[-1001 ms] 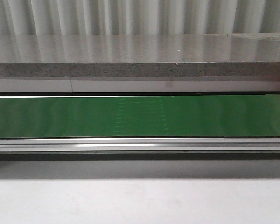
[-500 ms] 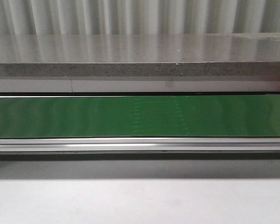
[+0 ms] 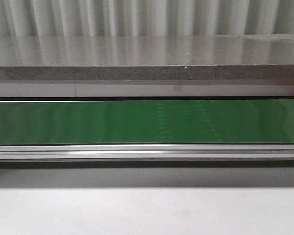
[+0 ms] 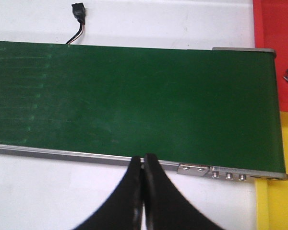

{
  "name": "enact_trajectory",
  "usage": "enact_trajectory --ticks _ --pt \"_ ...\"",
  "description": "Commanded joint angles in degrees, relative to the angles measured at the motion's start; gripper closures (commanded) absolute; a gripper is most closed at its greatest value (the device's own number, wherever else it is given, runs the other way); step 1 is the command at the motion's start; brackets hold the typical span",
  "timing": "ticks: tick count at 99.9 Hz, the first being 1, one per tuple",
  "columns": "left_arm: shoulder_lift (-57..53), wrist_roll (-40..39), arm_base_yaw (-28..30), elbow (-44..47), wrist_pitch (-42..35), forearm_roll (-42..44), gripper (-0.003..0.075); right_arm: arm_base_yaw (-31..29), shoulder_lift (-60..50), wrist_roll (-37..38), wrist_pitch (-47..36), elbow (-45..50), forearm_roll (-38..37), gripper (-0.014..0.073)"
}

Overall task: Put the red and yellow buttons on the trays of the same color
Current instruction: 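Move the left gripper over the remaining buttons on the table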

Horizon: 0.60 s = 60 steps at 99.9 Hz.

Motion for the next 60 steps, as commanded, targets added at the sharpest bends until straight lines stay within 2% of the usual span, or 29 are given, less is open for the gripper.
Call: enact_trajectory --ticks 1,16,37,44,60 --pt "-1.43 0.02 0.03 -1.58 -2.43 0.30 0.0174 0.09 -0.36 -0.63 -2.59 -1.49 0.55 0.0661" --pt "-0.89 0.02 0.03 -1.58 -2.55 0.30 0.0273 0.09 -0.36 -0.63 -2.59 -1.49 0.55 0.0661" --pt "-0.99 0.30 0.03 -1.58 -1.73 0.30 0.0537 0.09 -0.36 -0.63 -2.59 -1.49 0.55 0.0661" --pt "-1.66 0.30 -0.08 -1.58 -1.20 0.30 0.0604 0.09 -0.36 -0.63 -2.59 -1.49 0.55 0.0661" --pt "-5.56 0.30 -0.21 -1.58 0.23 0.15 0.0712 0.09 -0.36 -0.63 -2.59 -1.49 0.55 0.0661"
